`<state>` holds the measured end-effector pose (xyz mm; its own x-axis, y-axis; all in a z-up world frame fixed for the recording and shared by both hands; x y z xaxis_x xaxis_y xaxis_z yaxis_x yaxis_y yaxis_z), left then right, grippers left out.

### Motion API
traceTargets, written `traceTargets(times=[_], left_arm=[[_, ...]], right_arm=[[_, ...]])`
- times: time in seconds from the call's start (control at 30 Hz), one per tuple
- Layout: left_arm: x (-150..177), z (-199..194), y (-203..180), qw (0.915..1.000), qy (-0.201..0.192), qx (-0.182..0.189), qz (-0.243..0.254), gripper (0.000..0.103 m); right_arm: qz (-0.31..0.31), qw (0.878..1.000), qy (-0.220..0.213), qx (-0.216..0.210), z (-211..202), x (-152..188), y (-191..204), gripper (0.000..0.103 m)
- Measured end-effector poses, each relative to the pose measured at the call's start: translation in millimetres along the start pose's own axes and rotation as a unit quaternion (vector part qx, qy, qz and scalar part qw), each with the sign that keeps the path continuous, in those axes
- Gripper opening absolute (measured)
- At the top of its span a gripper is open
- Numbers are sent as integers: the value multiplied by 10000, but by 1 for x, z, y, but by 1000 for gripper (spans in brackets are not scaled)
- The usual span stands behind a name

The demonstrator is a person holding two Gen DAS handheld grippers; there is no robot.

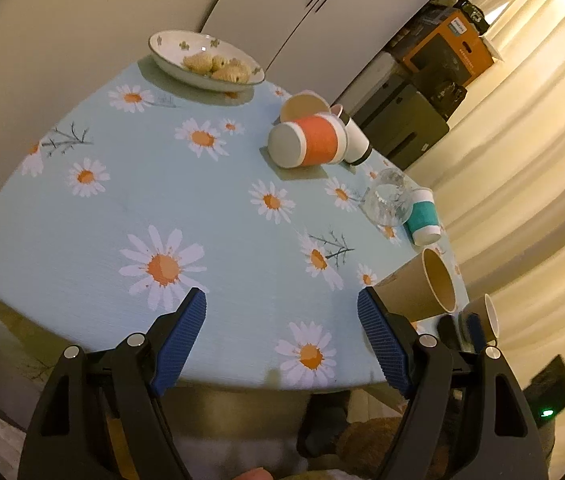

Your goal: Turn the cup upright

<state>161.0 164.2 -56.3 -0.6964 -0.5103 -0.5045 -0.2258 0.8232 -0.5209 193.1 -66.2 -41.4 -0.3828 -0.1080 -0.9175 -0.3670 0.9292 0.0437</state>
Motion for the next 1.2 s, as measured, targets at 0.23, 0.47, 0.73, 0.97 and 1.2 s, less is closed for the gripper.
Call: traceTargets(times=[0.23, 0.47, 0.73, 0.97, 1.2], left_arm=[[2, -20, -18, 9960, -568, -345, 592, 94], [16, -49, -45, 9809, -1294, -551, 1343, 96], [69, -82, -90, 9550, -1834, -392, 2300, 96], [102, -98, -101, 9519, -1915, -425, 2353, 96], [125, -104, -109, 9515, -1845, -417, 2428, 96]], right_arm=[[55, 9996, -18, -279, -47, -27, -25, 98], [-192, 9988, 110, -438, -89, -30, -51, 98], [-548, 9970, 164, -512, -144, -26, -85, 98], [-642, 9956, 305, -606, -162, -18, -93, 98], [-729, 9953, 317, -550, -170, -11, -90, 98]])
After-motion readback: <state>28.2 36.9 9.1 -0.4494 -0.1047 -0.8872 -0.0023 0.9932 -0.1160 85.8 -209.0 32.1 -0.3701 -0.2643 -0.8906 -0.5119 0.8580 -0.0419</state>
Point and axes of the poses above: each gripper's, at about its wrist camera, not at the fingertips, and z roughly the way its jaws point, y to its left, x to its underside, the point moved 4 cm from there along z, roughly the way its jaws point, and after that the axes turned 2 degrees about y, right-handed, at the moved point
